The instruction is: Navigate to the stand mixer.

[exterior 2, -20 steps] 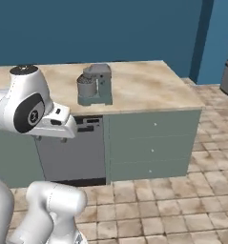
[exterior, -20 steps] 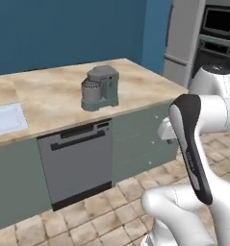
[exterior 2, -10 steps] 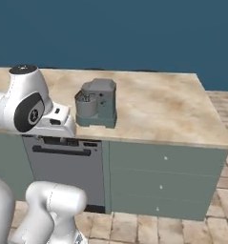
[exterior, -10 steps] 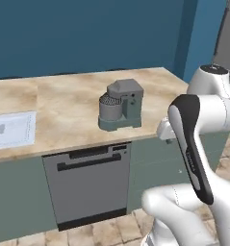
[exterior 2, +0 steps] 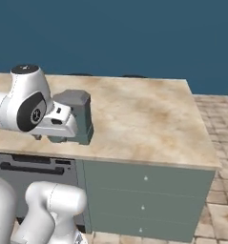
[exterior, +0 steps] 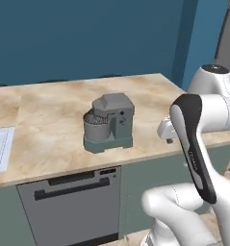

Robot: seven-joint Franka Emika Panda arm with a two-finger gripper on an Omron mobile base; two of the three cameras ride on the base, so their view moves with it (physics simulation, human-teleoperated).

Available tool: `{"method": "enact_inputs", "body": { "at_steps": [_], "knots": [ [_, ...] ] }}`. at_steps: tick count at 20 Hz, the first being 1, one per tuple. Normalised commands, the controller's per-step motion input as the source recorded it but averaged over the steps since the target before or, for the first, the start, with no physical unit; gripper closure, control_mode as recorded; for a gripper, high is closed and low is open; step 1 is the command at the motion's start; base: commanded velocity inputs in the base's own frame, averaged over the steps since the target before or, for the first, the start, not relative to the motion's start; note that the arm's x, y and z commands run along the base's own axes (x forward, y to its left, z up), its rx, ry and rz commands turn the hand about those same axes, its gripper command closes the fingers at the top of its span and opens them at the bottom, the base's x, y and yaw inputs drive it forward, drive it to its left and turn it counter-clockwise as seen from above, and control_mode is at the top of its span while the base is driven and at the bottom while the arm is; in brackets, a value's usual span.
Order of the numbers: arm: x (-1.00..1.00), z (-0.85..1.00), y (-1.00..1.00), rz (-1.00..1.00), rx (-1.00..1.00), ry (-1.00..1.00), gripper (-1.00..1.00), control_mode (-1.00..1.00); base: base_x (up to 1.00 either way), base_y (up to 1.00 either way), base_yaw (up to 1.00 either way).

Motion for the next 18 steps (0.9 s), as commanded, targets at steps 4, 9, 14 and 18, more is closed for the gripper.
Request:
{"method": "enact_inputs", "body": {
  "at_steps": [4, 9, 14, 18],
  "knots": [
    [0.0, 0.0, 0.0, 0.0, 0.0, 0.0, -1.0, 1.0, 0.41, 0.47, -0.01],
    [0.0, 0.0, 0.0, 0.0, 0.0, 0.0, -1.0, 1.0, 0.71, 0.49, 0.0],
    [0.0, 0.0, 0.0, 0.0, 0.0, 0.0, -1.0, 1.0, 0.75, 0.23, 0.0],
    [0.0, 0.0, 0.0, 0.0, 0.0, 0.0, -1.0, 1.0, 0.37, 0.03, 0.0]
  ]
}}
